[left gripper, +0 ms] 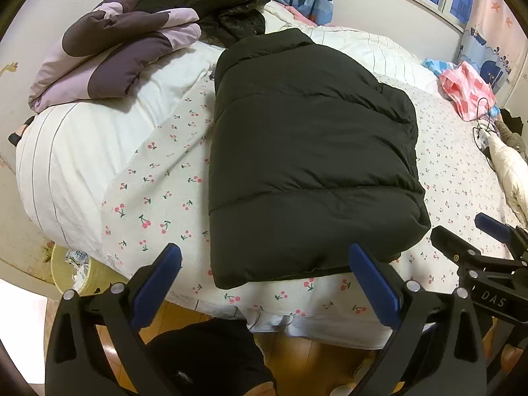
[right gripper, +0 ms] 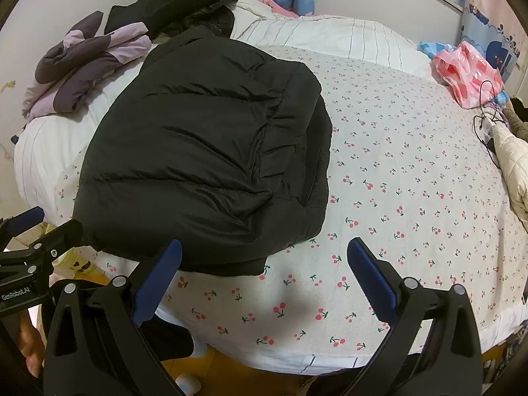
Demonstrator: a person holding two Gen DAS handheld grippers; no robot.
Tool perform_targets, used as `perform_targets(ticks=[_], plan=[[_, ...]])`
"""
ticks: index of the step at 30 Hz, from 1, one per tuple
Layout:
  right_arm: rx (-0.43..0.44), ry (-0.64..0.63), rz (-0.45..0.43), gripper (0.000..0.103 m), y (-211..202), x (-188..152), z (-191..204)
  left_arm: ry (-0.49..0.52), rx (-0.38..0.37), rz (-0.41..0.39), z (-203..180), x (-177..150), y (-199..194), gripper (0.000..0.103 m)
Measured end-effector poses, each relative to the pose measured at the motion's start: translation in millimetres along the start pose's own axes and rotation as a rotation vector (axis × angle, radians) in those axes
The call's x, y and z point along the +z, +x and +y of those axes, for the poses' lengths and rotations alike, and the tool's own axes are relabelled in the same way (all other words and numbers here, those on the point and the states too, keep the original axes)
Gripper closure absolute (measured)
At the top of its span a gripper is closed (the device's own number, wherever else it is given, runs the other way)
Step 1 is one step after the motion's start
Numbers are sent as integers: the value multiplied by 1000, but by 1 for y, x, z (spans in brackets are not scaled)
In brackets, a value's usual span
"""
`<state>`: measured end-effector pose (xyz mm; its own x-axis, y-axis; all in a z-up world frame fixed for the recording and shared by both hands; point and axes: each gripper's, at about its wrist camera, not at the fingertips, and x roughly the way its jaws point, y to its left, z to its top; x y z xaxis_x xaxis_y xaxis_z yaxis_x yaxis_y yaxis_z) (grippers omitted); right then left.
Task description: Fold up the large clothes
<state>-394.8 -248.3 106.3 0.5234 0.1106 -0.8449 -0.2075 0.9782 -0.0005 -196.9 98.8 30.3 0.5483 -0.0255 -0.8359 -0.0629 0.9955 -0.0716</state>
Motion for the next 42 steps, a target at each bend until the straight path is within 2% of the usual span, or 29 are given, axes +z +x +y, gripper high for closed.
perform_targets(ticks=[42], plan=[[9,0,6,6,5,0,-5,54,16,-19,-6,7,4,6]])
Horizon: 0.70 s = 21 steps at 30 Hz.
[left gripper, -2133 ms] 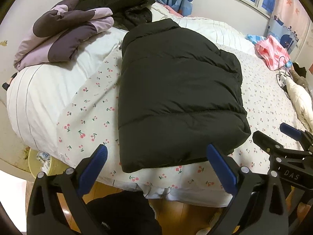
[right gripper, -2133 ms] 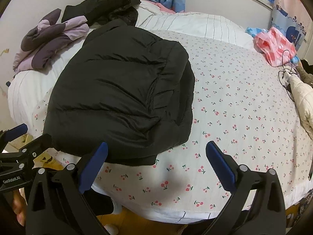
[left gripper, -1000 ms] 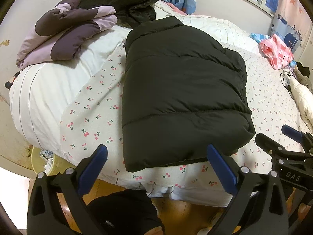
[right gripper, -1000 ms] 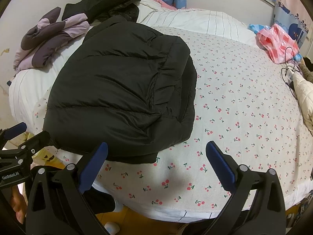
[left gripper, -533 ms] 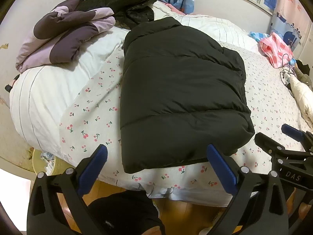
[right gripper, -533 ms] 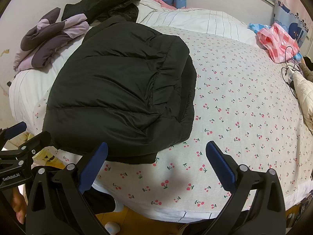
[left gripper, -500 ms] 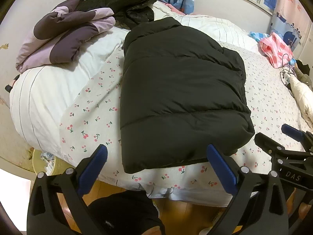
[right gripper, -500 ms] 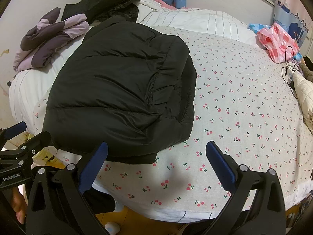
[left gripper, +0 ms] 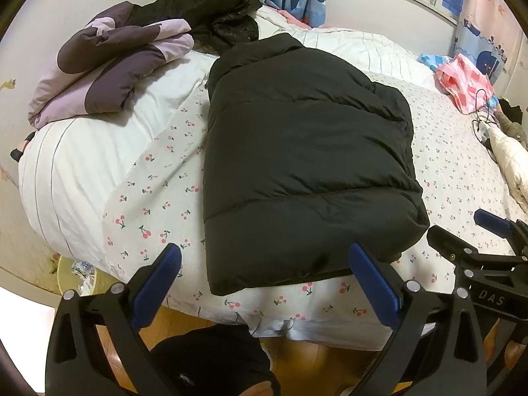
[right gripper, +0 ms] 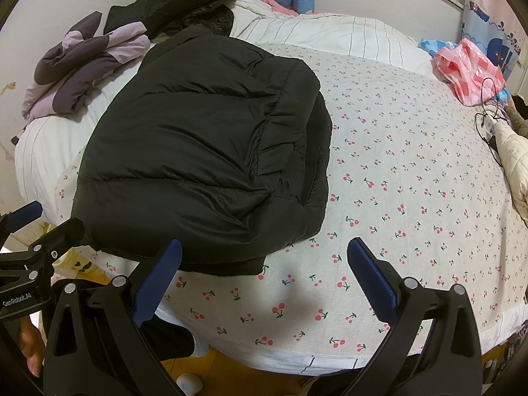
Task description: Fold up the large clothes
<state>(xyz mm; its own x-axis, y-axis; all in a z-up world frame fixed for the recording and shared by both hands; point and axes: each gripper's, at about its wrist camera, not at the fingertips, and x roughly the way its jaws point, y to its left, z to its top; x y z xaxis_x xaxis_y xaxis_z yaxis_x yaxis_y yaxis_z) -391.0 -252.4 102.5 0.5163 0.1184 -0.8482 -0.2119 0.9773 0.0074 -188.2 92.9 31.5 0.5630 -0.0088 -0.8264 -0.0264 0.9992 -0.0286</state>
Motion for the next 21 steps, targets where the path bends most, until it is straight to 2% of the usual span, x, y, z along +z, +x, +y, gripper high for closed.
perform_targets(ticks=[9,16,21], plan=[[0,5,3,6,2,-1,-2,-6,-5,5,1,-2,1,6],[7,9,7,6,3,-3,-2,33,55,42,-3,0,9,6],[7,11,8,6,4,-4,-4,27,37,43,-3,1,9,6]])
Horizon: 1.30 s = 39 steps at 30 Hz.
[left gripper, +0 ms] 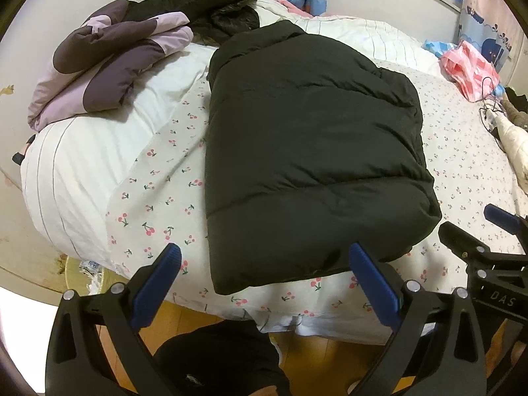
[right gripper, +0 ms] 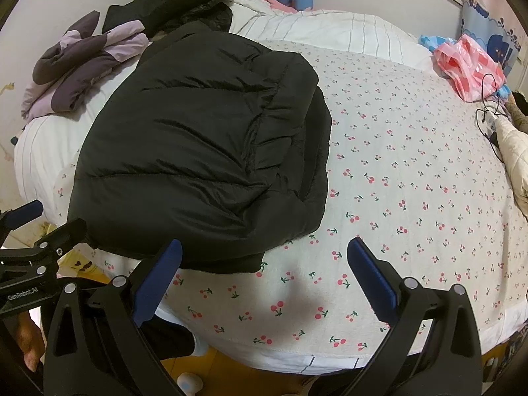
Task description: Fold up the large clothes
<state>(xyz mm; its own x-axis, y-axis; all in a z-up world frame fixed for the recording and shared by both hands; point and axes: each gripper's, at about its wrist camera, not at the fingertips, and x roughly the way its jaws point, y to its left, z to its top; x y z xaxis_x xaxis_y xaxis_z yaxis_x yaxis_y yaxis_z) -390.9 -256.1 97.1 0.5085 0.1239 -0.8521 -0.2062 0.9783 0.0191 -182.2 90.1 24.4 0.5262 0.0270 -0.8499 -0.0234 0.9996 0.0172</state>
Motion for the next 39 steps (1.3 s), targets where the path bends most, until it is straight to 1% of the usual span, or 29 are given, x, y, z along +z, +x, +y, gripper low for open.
perform_targets(ticks=[9,23,29,33,39], plan=[[0,3,-1,6,0,0,-2,15,-11,3,-4,1,0,6],[3,9,3,6,1,-2,-4,9,0,-1,-3,4,0,6],[4,8,3,6,1,-2,-5,7,-3,-6,-2,3,-1,6],[3,7,3,6,1,-2,-5,-3,-20,-7,-1,3,-2,6],[1,8,3,6,0,-2,-5,-5,-19,-14,0,4,-4,6]])
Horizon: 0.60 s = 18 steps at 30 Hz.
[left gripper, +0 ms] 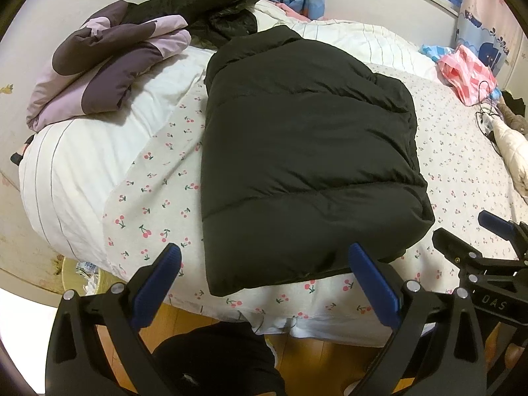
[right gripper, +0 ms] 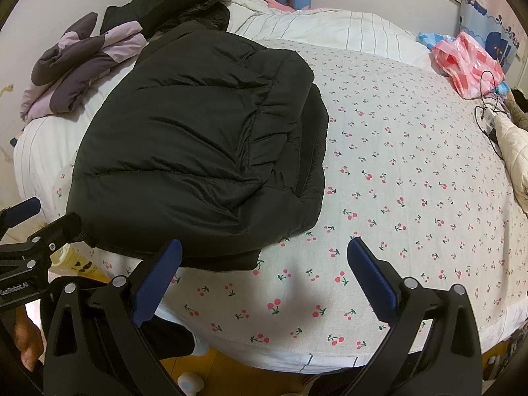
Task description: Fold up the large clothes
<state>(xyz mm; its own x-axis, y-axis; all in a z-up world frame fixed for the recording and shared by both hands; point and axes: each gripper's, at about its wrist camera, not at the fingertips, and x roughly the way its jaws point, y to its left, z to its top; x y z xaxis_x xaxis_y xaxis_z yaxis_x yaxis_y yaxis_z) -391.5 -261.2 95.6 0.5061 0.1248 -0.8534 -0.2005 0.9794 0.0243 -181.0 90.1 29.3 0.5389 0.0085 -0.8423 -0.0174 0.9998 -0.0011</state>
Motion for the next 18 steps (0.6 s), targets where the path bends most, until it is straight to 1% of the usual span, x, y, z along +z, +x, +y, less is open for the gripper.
perform_targets(ticks=[3,9,18], plan=[[-3,2,-1,6,-1,-1,1,1,-1,-2,0,0,-1,6],[-4,1,-1,6,-1,-1,2,11,21,-16,0,1,-3,6],[-6,-1,-2,6,-2,-1,3,17,19,-19,-1,-1,-6,6]])
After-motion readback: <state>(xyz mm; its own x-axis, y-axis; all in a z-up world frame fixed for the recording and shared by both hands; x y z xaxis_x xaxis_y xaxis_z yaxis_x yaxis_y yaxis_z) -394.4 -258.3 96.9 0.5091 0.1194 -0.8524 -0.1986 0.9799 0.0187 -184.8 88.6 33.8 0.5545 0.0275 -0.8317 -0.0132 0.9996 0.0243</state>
